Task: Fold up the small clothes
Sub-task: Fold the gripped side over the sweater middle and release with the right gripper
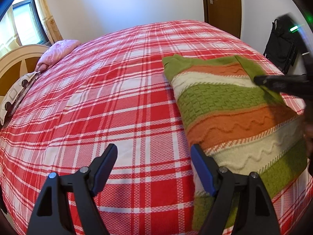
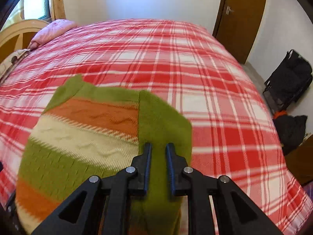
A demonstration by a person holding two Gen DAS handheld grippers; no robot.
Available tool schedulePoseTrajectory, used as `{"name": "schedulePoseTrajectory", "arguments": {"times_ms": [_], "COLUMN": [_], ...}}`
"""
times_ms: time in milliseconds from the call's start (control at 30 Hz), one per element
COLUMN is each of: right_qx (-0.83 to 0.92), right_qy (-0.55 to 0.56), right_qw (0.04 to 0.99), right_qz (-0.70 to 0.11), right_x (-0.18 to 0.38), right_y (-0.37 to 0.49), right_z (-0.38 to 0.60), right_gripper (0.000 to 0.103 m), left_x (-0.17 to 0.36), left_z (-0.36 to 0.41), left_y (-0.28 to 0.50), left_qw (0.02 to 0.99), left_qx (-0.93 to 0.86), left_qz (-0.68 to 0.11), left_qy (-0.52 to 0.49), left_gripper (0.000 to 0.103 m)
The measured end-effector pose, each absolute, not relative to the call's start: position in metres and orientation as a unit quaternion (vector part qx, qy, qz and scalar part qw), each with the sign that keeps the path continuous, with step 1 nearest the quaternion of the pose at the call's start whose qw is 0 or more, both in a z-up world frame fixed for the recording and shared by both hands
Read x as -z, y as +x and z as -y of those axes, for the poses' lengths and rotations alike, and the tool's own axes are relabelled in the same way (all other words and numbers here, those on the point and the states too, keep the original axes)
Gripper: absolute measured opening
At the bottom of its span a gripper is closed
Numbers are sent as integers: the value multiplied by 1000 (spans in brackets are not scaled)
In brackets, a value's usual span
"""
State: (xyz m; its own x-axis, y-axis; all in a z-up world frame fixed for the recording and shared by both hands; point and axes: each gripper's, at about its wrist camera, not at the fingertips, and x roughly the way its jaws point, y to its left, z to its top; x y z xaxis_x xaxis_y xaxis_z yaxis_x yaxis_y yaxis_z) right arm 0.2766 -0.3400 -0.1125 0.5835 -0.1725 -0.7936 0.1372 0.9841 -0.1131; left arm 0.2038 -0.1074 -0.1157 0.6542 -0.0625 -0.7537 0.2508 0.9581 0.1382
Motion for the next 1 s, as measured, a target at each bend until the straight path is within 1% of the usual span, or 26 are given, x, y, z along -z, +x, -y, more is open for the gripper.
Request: {"name": "schedulePoseTrajectory", "arguments": {"times_ms": [67, 233, 333, 433, 500, 600, 700, 767, 867, 933, 1000], "right_qx": [96, 107, 109, 99, 95, 96, 52, 40, 32, 33, 39], "right_qy": [-43, -17, -37, -21, -3, -7, -1, 6, 27, 24, 8], "right_qw": [887, 883, 888, 894, 903, 930, 935, 934, 918, 921, 928], "right_qz": [-449, -456, -445, -437, -418, -355, -350, -356, -395, -386, -370], "right_x": [113, 120, 122, 118, 105, 77, 67, 72, 97, 110, 110], "right_y": [288, 320, 321, 315, 302, 263, 218, 193, 170, 155, 145], "right_z": [337, 351, 349, 353, 357, 347, 330, 324, 321, 320, 315], "right_gripper": [16, 16, 16, 16, 16, 16, 16, 16, 16, 16, 16], "left_x": [117, 119, 119, 120, 120, 119, 117, 115, 111, 108, 105], "left_z": [107, 109, 109, 109, 109, 107, 105, 105, 105, 106, 107], "left_y": [206, 210, 211, 214, 213, 211, 209, 207, 202, 198, 194], "left_qw": [901, 901, 902, 901, 900, 900, 900, 901, 904, 905, 906], "left_qx": [86, 89, 87, 88, 85, 83, 82, 82, 81, 83, 85], "left_qz": [-409, -412, -411, -414, -415, -416, -416, -414, -407, -404, -401], "left_qy": [111, 102, 101, 96, 98, 103, 104, 103, 105, 105, 110], "left_gripper": [80, 80, 83, 84, 84, 84, 84, 84, 84, 84, 84]}}
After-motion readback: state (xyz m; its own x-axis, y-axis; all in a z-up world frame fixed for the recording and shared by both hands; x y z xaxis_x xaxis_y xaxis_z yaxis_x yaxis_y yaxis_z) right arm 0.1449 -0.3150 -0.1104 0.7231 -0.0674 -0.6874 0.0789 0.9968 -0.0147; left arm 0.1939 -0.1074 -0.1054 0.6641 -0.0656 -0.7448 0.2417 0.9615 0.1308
